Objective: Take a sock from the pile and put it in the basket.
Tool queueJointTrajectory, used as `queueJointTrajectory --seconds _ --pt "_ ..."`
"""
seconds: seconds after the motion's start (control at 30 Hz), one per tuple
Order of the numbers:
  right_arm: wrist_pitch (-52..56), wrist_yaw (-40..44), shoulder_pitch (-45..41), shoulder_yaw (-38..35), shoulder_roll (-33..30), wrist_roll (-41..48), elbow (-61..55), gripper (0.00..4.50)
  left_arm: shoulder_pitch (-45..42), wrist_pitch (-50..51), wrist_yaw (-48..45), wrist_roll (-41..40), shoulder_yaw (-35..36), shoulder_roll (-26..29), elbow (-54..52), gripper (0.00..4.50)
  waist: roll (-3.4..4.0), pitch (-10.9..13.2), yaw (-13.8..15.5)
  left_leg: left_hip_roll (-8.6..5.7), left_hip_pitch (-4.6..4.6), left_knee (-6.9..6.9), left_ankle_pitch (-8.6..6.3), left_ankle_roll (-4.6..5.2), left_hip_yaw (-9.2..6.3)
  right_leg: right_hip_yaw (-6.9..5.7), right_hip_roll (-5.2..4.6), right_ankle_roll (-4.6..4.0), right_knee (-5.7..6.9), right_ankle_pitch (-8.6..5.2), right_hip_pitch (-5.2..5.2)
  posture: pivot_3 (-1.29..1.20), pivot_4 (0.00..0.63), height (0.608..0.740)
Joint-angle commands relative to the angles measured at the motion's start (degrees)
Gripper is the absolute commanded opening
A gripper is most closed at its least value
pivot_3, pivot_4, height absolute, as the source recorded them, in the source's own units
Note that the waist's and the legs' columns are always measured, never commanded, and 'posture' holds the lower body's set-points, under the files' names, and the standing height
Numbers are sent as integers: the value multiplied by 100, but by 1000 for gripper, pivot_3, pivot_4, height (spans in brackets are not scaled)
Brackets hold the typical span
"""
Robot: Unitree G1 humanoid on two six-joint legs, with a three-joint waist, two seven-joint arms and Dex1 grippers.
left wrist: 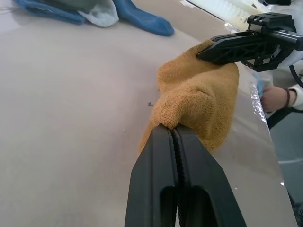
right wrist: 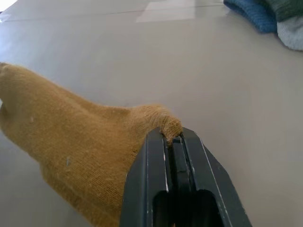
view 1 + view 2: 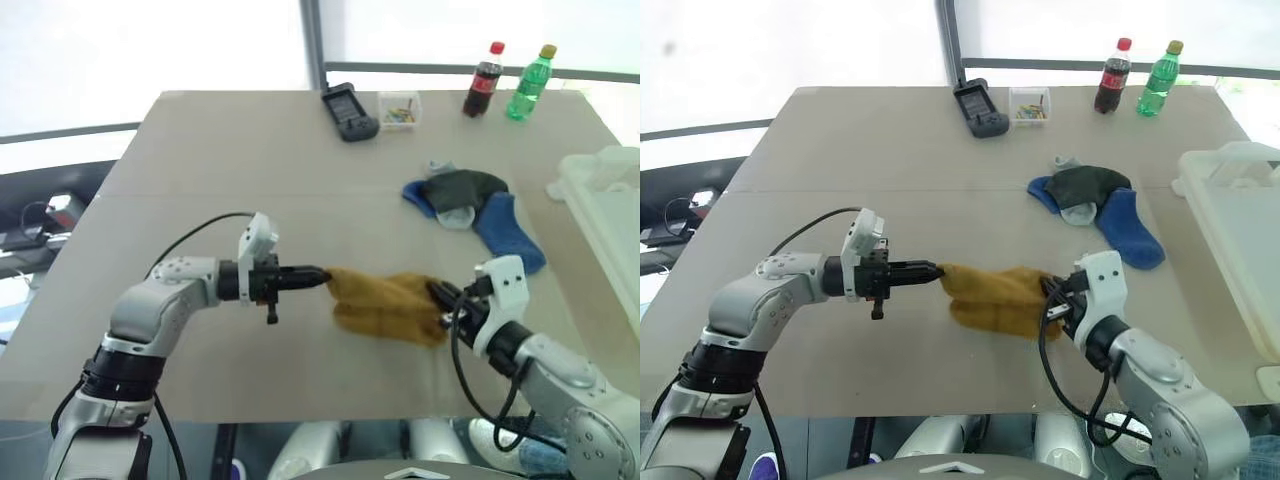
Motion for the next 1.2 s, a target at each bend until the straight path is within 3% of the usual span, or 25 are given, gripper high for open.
queueJointTrajectory --seconds 0.03,0.27,0.5,0.53,0.57,0.63,0.7,0.73,0.97,1.2 --pt "-312 -109 178 143 -65 -63 -352 0 -192 -237 -274 198 -114 50 181 18 0 0 4 0 0 0 0 0 -1 -2 0 0 0 0 0 0 150 740" --pt "-693 -247 782 472 -235 -266 -328 0 -324 -508 -478 575 -458 -103 442 18 -1 0 11 -1 -2 1 0 0 -2 -3 0 0 -1 0 0 0 150 740" --pt "-1091 114 1176 693 -818 -389 11 0 -191 -313 -458 561 -508 -133 248 18 -3 -1 6 0 0 2 0 0 -3 -4 1 1 0 0 1 0 150 740" --pt "-1153 174 1206 689 -858 -363 42 644 -149 -244 -485 508 -479 -91 177 591 -3 -2 6 1 0 2 0 0 -3 -4 2 1 1 0 1 0 150 740" --pt "-1207 210 1218 674 -886 -348 62 869 -104 -195 -512 454 -422 -35 102 795 -3 -1 2 1 0 2 0 0 -3 -4 2 1 1 0 1 0 150 740" --pt "-1276 253 1255 578 -997 -364 18 1785 23 -190 -432 371 -219 17 -61 1674 -4 -1 17 1 -1 2 0 1 -3 -3 1 1 0 0 1 0 150 740" --pt "-1310 362 1345 317 -1083 -227 -148 2353 195 -119 -383 210 17 101 -287 2412 -4 -1 14 1 -1 3 0 1 -2 -2 1 1 -1 0 2 0 150 740" --pt "-1318 472 1408 147 -1106 -38 -249 2353 276 -80 -385 145 98 151 -392 2638 -4 -1 21 1 -1 3 0 1 -2 -3 1 1 -1 0 2 0 150 740" --pt "-1464 1092 1290 -775 -1534 991 -394 2353 504 -85 -288 190 109 226 -640 2638 -4 -1 28 1 12 3 -1 2 -4 -8 1 1 -6 0 22 0 150 740" --pt "-1789 1682 493 -307 -2695 363 492 2353 836 326 552 382 -211 -67 -1030 2638 -8 0 33 1 11 7 -3 5 -1 -8 -2 7 -11 3 25 0 150 740"
